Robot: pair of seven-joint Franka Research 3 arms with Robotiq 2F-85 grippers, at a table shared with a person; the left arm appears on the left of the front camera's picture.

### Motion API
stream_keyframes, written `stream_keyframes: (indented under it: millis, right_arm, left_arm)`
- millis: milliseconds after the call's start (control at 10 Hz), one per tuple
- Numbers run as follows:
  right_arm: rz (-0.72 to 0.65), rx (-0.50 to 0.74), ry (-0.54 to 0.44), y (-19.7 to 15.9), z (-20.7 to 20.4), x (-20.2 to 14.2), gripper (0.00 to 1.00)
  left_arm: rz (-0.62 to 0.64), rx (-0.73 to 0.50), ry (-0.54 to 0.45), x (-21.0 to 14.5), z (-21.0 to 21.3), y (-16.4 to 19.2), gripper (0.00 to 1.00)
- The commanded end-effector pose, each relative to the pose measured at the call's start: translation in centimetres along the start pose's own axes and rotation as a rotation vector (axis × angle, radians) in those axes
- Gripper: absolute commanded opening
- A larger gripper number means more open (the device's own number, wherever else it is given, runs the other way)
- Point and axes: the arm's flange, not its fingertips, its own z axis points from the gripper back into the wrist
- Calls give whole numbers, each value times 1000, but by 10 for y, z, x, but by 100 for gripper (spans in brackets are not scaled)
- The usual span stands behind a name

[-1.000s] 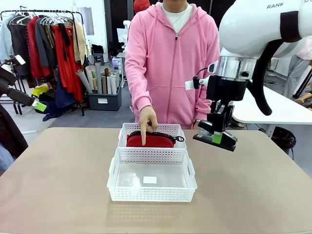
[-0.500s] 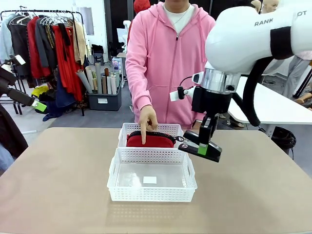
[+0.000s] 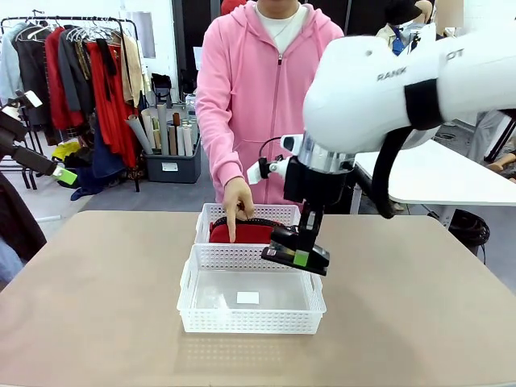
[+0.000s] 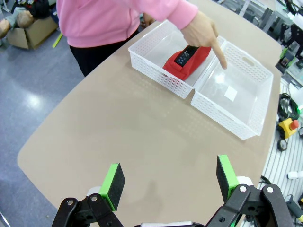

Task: Distribute items into two baskets.
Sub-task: Place the picked Stapler into the Organizing basket as instructed by the person.

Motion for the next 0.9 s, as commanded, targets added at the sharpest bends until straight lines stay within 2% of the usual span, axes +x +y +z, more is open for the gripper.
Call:
stream_keyframes:
  millis: [0,400,800]
  right_arm:
    - [119,-18,3,-8,-8,19,20]
    - [296,-53,2,-12,-37,46,20]
    - [341,-117,10,-7,-70,61,20]
  left_arm:
    - [-1,-4,-8,0,1,-1,100]
    - [-1,-4,-8,0,1,-1,100]
    - [-1,-4,-8,0,1,-1,100]
